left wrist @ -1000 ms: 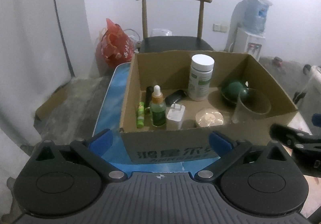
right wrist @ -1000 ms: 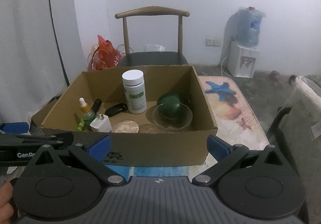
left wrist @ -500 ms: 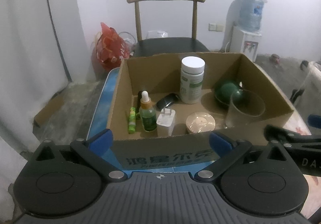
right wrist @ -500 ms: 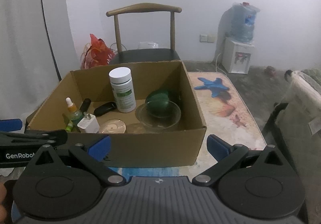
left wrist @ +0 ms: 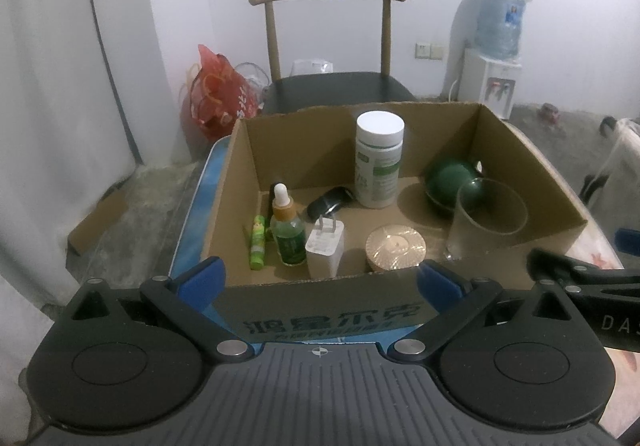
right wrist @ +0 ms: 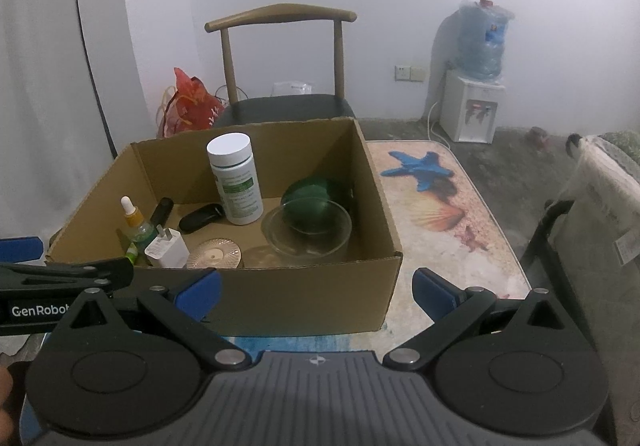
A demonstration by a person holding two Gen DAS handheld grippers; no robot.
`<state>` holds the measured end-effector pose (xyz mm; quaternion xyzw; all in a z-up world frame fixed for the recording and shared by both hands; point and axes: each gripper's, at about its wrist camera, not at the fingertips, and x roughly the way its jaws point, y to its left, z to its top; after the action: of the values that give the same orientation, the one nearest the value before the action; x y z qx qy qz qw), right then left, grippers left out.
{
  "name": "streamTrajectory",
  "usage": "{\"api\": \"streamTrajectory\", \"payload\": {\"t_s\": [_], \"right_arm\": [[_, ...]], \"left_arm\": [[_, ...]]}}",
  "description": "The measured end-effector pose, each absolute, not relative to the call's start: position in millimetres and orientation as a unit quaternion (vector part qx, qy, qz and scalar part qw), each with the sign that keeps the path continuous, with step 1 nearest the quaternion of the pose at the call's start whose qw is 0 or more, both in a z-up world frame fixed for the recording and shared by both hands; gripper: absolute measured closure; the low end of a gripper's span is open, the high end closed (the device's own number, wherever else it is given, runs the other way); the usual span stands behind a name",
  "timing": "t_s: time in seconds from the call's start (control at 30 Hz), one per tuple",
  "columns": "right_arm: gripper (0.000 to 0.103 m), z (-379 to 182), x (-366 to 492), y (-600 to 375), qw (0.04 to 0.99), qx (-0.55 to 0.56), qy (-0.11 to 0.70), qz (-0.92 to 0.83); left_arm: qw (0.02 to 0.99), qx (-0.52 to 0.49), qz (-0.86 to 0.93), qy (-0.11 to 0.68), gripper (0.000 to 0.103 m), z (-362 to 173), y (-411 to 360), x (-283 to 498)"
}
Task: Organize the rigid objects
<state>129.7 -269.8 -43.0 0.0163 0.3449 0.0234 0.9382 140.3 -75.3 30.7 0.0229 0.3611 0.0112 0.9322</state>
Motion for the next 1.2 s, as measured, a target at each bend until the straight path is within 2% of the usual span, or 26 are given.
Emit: {"api": "streamTrajectory", "payload": {"t_s": [1.2], "right_arm": [[0.0,-38.9,127.0,-266.0,0.939,0.013,0.343,0.024]], "left_arm": [[0.931,0.019,0.011,0.365,0.001,29.0,-72.9,140.5]]}}
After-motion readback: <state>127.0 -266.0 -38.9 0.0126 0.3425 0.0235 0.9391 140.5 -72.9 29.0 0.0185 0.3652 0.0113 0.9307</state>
